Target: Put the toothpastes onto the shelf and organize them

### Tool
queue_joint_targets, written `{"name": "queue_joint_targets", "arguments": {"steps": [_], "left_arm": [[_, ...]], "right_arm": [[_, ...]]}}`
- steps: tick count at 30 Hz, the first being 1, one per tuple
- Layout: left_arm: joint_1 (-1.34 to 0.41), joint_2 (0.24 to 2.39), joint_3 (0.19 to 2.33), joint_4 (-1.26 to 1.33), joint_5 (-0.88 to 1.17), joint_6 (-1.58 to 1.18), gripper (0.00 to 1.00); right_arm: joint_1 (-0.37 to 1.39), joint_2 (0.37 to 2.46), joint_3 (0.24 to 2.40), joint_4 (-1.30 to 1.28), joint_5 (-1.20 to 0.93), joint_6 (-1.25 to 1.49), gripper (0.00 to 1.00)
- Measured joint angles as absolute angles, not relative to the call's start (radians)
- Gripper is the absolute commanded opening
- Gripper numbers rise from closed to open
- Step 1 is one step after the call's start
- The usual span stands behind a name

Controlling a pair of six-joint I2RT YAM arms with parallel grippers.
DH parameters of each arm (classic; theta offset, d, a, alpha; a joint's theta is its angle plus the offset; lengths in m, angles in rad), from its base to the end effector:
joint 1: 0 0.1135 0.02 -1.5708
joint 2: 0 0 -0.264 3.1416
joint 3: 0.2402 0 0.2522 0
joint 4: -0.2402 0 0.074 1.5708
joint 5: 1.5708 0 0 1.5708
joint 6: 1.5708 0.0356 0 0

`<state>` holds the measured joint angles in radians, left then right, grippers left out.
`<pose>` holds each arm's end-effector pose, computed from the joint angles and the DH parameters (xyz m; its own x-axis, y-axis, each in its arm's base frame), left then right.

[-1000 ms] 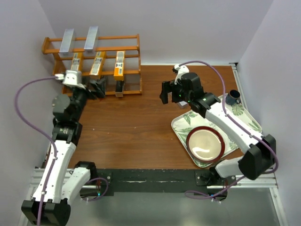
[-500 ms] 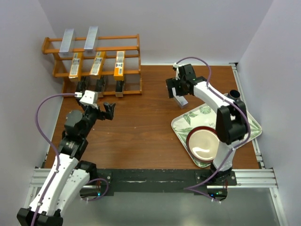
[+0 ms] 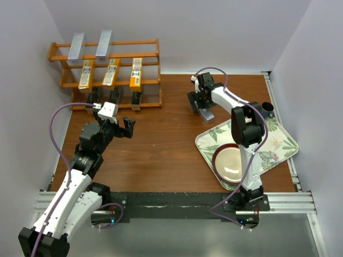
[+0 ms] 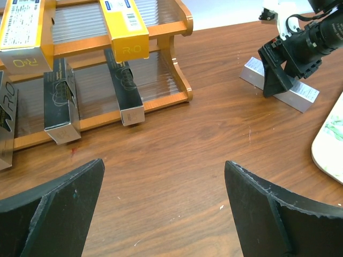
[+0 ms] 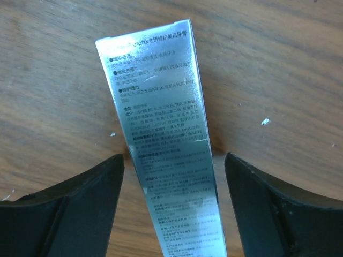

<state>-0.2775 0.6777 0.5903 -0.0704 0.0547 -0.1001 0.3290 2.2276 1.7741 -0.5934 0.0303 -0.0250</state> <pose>0.1647 -0.0489 0.3002 -0.1829 -0.0516 -0.9818 0.3087 0.9451 -0.1072 0.4570 0.1549 0.1743 -0.8115 -0.3034 -0.4994 -0.3290 0.9435 -0.0387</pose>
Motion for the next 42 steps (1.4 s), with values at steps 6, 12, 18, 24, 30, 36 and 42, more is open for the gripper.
{"name": "queue_joint_targets", "arguments": {"steps": [6,12,18,24,30,36,42], "left_arm": [[-0.278,0.695,0.59,-0.07,0.072,-0.101,0.99],[-0.278,0.698,0.59,-0.07,0.082,-0.101,0.99],[-0.278,0.704,0.59,-0.07,0.104,-0.101,0.99],[-0.278,0.72,0.59,-0.07,0.118,-0.101,0.99],[-0.278,0.733,0.59,-0.07,0.137,-0.101,0.99],[-0.278,0.742,0.59,-0.069,0.173,-0.101,0.99],[-0.284,0.748,0.589,-0.056,0.231,-0.106,1.0]], "right_arm": [[0.329,2.239,1.785,-0.613,0.032,-0.02,0.61],[0.334,2.239,1.785,-0.612,0.035,0.009,0.64],[0.343,2.286,1.946,-0.653,0.035,0.02,0.64],[0.355,2.349,2.05,-0.655,0.039,0.023,0.65],[0.357,2.38,2.028,-0.672,0.061,0.023,0.58],[0.357,2.38,2.022,-0.675,0.066,0.026,0.35],[0.357,2.333,1.954,-0.67,0.071,0.083,0.29]]}}
